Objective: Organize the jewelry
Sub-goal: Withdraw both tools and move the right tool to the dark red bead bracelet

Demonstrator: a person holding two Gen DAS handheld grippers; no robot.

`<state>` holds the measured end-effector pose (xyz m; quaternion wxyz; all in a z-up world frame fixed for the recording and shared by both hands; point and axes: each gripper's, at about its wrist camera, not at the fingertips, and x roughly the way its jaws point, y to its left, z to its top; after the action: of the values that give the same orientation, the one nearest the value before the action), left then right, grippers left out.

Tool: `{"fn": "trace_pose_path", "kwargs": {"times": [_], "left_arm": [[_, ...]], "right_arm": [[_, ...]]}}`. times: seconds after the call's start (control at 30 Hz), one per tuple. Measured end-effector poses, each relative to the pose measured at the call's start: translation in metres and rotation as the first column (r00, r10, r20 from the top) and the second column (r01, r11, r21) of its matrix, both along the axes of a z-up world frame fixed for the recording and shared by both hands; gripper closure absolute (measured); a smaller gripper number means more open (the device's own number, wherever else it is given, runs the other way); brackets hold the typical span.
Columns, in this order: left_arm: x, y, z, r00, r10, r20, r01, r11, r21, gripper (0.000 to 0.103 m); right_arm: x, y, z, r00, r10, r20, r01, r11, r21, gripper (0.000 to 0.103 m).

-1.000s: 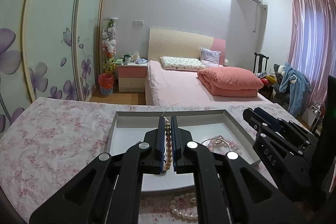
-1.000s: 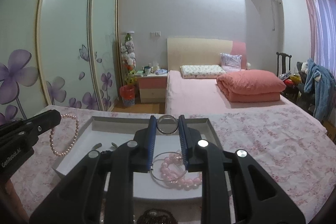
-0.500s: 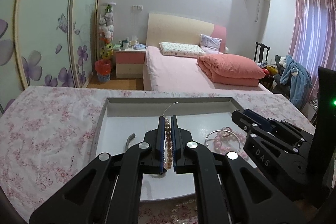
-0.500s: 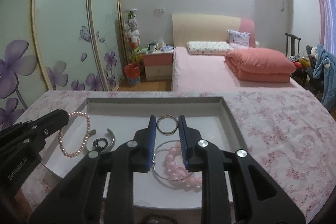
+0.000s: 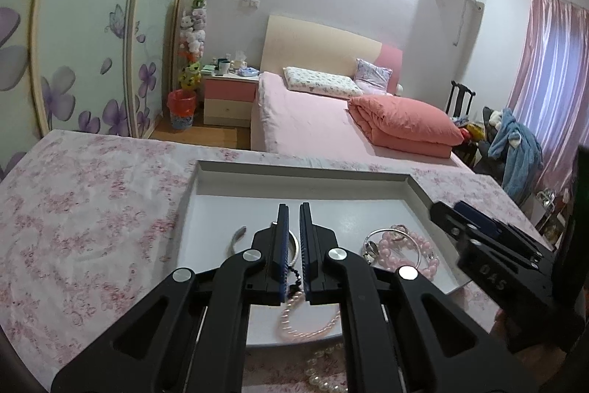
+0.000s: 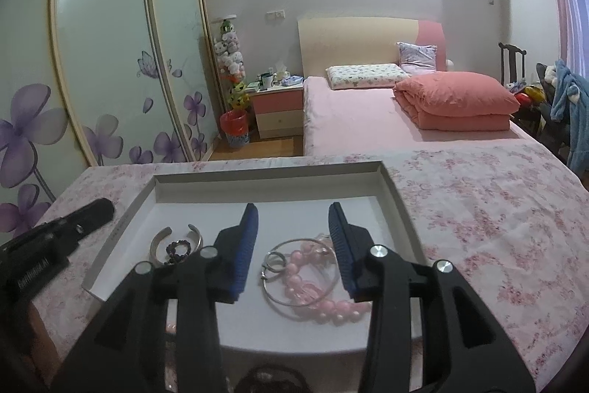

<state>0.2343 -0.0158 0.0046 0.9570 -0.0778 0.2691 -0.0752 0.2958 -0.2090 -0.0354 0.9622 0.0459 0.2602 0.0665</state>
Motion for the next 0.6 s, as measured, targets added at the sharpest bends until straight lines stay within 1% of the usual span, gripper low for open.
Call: {"fn": "trace_pose_path", "kwargs": {"times": [0.13,0.27,0.33,0.43,0.5,0.57,0.6], "left_arm": [[-0.011,0.010,0.004,1.000,0.017,0.001,-0.017,1.000,-0.001,0.096],[-0.028,0.021,0.006,1.000,0.025,-0.002,-0.025,1.000,-0.006,0.096],[-0.036,0.024,0.005,1.000,0.028,-0.005,-0.028,1.000,-0.006,0.096],[-0.049,0.033,0.000,0.999,0.034,-0.023,-0.034,0.999,-0.008,0.095],[-0.056,0.038,-0.005,0.998,0.040,-0.039,-0.040,0.999,-0.011,0.088],[-0.062,0.043,-0.011,0.997,0.046,-0.055,-0.047,0.999,-0.014,0.076],[-0.064,0.044,-0.012,0.997,0.049,-0.059,-0.050,0.999,-0.014,0.074]], "right_arm": [[-0.016,-0.009,0.004,1.000,-0.009,0.001,0.009,1.000,-0.003,0.063],[-0.032,-0.014,0.003,1.000,-0.004,-0.017,0.004,1.000,-0.020,0.063],[-0.042,-0.015,-0.001,0.999,0.008,-0.041,-0.010,0.999,-0.032,0.063],[-0.055,-0.012,-0.013,0.993,0.053,-0.108,-0.058,0.997,-0.051,0.063],[-0.061,-0.007,-0.024,0.985,0.081,-0.155,-0.092,0.994,-0.065,0.063],[-0.065,-0.002,-0.035,0.973,0.110,-0.201,-0.127,0.989,-0.074,0.063],[-0.065,0.002,-0.041,0.965,0.125,-0.231,-0.147,0.986,-0.080,0.063]]}}
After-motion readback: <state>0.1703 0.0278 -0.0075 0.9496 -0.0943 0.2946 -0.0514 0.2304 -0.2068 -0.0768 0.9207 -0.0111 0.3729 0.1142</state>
